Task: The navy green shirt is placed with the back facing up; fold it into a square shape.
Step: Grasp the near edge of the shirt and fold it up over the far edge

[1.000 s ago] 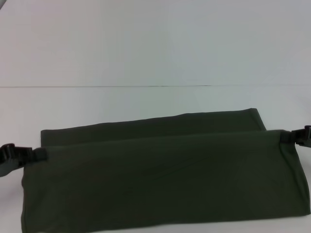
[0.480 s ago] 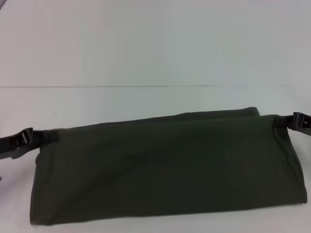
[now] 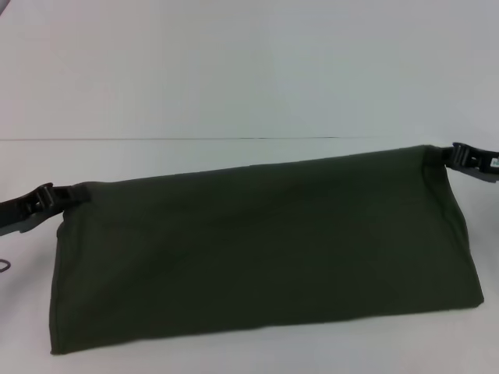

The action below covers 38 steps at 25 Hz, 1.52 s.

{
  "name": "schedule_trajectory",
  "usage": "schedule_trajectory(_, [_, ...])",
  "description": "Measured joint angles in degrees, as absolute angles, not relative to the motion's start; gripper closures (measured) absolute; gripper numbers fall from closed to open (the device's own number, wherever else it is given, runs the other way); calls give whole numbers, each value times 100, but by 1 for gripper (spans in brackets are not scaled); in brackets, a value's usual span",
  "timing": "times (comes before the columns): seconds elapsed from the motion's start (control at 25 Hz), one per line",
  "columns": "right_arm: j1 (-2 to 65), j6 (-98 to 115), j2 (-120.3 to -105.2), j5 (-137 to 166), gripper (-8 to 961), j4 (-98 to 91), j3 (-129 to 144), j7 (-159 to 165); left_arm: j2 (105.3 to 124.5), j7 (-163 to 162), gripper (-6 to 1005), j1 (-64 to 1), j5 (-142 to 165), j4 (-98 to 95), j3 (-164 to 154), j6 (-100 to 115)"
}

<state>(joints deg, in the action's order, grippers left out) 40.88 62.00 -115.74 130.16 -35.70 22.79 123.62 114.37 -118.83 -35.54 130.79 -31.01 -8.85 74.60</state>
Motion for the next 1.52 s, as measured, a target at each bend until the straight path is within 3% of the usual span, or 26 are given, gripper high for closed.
schedule_trajectory(0.52, [4260, 4625, -11927, 12901, 904, -3538, 3198, 12359, 11792, -11535, 956, -3650, 12874, -3093, -908, 6624])
schedule_trajectory(0.96, [4292, 3933, -11953, 12873, 902, -3202, 3338, 12254, 11999, -11176, 952, -3730, 12513, -3085, -959, 6124])
schedule_trajectory(1.52, [4343, 3861, -11953, 12248, 900, -3105, 3379, 11806, 12112, -11029, 943, -3753, 12462, -3085, -1082, 5946])
